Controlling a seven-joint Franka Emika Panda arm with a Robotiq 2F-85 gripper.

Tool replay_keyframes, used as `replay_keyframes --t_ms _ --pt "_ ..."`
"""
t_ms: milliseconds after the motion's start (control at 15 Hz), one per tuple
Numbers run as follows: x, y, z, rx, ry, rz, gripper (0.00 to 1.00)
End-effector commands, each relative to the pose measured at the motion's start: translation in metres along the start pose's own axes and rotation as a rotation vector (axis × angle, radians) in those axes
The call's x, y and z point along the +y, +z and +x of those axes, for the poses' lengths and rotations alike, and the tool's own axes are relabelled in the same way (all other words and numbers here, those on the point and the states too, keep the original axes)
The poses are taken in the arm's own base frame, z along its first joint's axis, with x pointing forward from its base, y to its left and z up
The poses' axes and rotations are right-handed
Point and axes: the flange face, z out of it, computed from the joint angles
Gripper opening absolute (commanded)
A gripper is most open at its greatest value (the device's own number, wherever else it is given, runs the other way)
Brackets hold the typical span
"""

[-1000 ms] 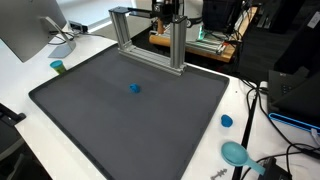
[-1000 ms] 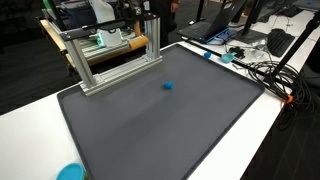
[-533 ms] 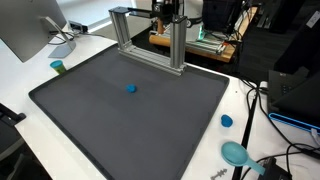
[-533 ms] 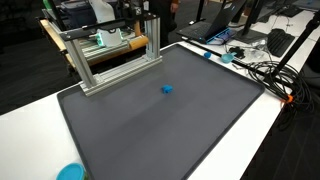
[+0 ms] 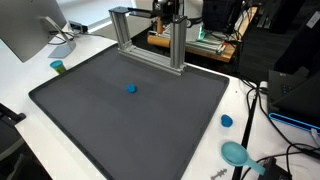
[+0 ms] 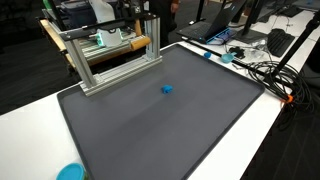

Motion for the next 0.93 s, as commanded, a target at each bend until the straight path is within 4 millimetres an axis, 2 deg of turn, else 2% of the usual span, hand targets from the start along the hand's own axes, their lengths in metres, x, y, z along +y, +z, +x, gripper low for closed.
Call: replay_keyframes --t_ms 0,67,467,533,600,667,733,800,867 --pt "-0.006 -0.001 -0.002 -0.042 -0.035 -0.014 0.31" --pt "-0.007 -0.003 0.0 -0.038 -0.039 -0.009 0.28" --pt "-0.013 -0.003 0.01 -0.116 -0.064 -0.009 0.28" --pt "-0.013 -0.004 0.011 -0.122 -0.063 -0.011 0.78" --pt "-0.013 -0.004 0.013 -0.131 -0.062 -0.008 0.69" --pt "-0.014 -0.006 0.015 -0.13 -0.066 -0.003 0.35" --pt "-0.017 -0.008 0.017 -0.129 -0.073 0.006 0.39" --pt "-0.018 -0.009 0.019 -0.132 -0.072 0.002 0.39" --pt "-0.018 -0.012 0.021 -0.132 -0.07 -0.004 0.33"
